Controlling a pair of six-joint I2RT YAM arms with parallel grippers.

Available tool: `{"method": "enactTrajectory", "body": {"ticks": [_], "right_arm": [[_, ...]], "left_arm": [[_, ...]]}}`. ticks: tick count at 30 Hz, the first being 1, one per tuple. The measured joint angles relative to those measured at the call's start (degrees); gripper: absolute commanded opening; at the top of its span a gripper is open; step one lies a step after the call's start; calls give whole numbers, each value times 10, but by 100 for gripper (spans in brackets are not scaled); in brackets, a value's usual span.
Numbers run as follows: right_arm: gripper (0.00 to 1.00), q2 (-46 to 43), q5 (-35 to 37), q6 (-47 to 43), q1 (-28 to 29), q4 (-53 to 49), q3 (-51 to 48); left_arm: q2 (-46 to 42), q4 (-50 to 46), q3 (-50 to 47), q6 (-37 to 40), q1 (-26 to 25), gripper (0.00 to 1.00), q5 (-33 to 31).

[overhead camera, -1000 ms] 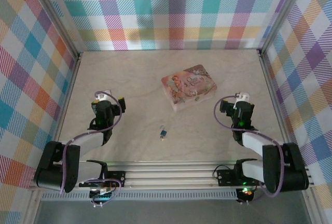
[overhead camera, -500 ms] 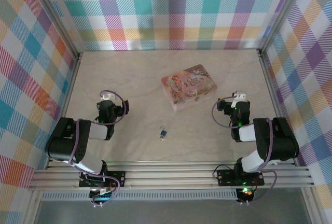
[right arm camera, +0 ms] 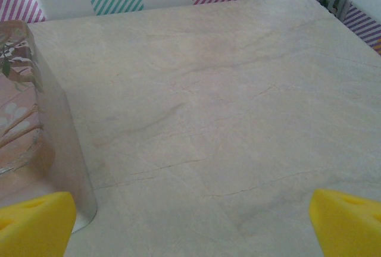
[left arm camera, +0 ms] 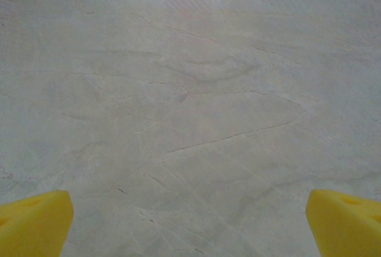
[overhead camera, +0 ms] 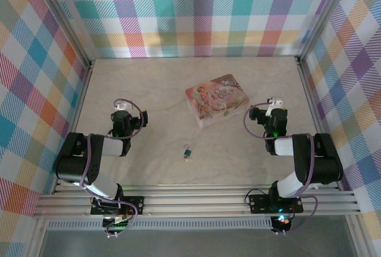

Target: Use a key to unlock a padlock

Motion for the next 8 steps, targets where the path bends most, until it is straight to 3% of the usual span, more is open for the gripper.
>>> {"method": "enactTrajectory", "body": {"ticks": [8], "right_arm": [[100,0,0,0,0,-3,0]], "left_arm": [[0,0,0,0,0,100,0]]}}
